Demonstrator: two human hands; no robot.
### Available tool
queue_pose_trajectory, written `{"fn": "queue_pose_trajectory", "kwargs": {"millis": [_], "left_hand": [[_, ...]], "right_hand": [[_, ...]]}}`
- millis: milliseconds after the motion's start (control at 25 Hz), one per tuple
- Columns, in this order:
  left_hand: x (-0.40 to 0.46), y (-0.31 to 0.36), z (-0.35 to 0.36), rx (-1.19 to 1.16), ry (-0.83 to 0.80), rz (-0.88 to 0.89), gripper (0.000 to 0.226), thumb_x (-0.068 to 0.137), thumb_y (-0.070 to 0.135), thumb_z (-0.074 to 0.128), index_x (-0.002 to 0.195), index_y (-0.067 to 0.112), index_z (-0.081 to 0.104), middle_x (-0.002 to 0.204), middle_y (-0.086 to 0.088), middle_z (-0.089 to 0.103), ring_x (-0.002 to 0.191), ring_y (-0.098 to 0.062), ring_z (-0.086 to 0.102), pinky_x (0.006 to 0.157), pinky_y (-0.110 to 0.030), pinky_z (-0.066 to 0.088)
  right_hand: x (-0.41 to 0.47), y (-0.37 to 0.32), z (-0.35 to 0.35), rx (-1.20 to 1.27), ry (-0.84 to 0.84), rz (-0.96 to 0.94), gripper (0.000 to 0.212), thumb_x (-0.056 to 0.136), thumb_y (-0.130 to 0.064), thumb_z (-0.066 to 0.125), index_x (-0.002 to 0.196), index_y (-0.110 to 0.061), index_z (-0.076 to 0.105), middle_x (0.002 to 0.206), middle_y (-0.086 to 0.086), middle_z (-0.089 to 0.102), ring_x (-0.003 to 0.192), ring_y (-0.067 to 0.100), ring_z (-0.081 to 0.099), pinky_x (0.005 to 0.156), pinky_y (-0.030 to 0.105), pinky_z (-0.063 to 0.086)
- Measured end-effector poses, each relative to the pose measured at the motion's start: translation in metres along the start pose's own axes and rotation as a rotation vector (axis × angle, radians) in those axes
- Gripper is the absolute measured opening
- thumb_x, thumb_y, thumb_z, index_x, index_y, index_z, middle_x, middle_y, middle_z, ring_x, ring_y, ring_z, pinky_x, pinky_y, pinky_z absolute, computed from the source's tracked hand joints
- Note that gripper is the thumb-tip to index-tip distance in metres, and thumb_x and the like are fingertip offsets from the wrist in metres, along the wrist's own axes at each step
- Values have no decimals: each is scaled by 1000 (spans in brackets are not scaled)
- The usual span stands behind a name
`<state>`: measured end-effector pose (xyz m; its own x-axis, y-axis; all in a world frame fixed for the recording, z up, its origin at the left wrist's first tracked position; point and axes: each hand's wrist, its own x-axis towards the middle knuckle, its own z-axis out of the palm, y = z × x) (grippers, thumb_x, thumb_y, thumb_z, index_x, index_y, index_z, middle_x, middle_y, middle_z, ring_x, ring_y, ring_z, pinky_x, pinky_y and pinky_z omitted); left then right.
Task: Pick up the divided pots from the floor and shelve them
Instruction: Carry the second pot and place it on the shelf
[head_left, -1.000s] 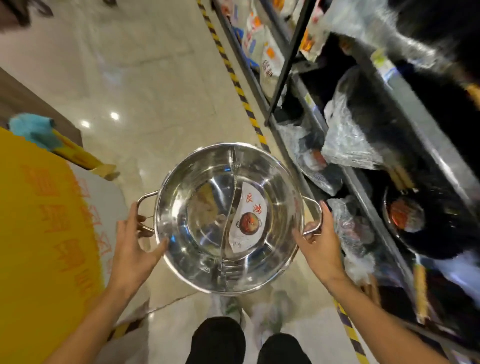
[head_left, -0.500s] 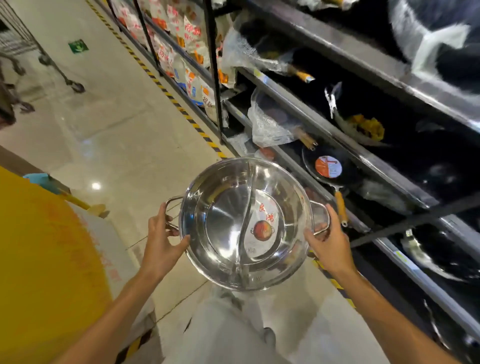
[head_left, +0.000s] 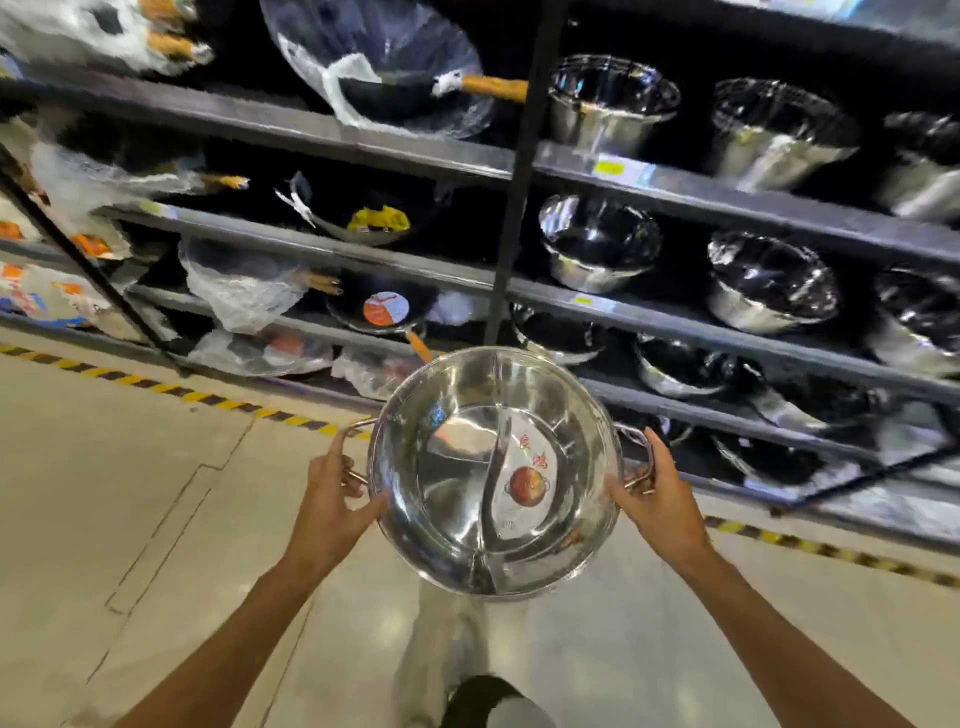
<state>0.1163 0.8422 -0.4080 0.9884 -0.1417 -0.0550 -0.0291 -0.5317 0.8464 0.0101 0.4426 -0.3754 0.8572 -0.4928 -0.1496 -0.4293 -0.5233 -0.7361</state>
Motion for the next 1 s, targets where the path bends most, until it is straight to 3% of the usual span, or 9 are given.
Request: {"fn": "queue_pose_trajectory", "kwargs": {"millis": [120, 240, 320, 440, 600, 720, 1000], "left_hand": [[-9, 20, 44, 10, -147, 66, 105, 71, 31, 85, 154, 31, 20, 105, 7, 42, 83, -5, 58, 72, -11, 45], [-29, 41, 86, 17, -250, 103, 104, 71, 32, 85, 152, 35, 20, 106, 9, 42, 84, -9, 59, 76, -17, 48], [-36, 59, 117, 40, -326, 131, 103, 72, 28, 85, 153, 29, 23, 108, 3, 43, 84, -15, 59, 80, -28, 53], [-48, 88, 163, 70, -384, 131, 102, 73, 25, 85, 154, 26, 23, 109, -4, 43, 86, -17, 58, 82, -29, 51], [-58, 122, 216, 129, -403, 131, 104, 75, 29, 83, 156, 24, 18, 108, -6, 44, 87, -14, 55, 80, -24, 46], [-71, 146, 253, 162, -370, 127, 104, 75, 29, 83, 156, 25, 18, 109, -8, 45, 86, -13, 54, 80, -26, 47], [-72, 156, 297, 125, -227, -25, 98, 73, 32, 84, 152, 29, 25, 104, -4, 46, 83, -18, 54, 75, -22, 49]], "right_hand": [[-54, 43, -43, 8, 114, 72, 91, 83, -37, 80, 157, -30, 28, 79, -3, 69, 76, 11, 68, 70, 30, 54], [-105, 85, -75, 0, 148, 194, 92, 82, -49, 77, 156, -32, 25, 85, -7, 67, 78, 5, 66, 63, 20, 48], [-127, 116, -96, -1, 171, 263, 91, 80, -53, 76, 155, -35, 26, 87, -9, 67, 78, 5, 65, 60, 18, 45], [-141, 159, -128, 46, 210, 282, 90, 81, -49, 78, 154, -31, 29, 87, -7, 68, 78, 6, 67, 65, 27, 53], [-129, 205, -168, 66, 230, 248, 87, 81, -44, 80, 153, -28, 33, 82, -4, 69, 76, 10, 69, 73, 35, 58], [-106, 242, -200, 56, 226, 159, 86, 80, -37, 83, 151, -25, 37, 77, -4, 68, 72, 10, 68, 68, 30, 56], [-7, 280, -218, 13, -24, 106, 94, 82, -43, 79, 157, -19, 28, 85, -11, 65, 75, 4, 65, 62, 20, 46]]}}
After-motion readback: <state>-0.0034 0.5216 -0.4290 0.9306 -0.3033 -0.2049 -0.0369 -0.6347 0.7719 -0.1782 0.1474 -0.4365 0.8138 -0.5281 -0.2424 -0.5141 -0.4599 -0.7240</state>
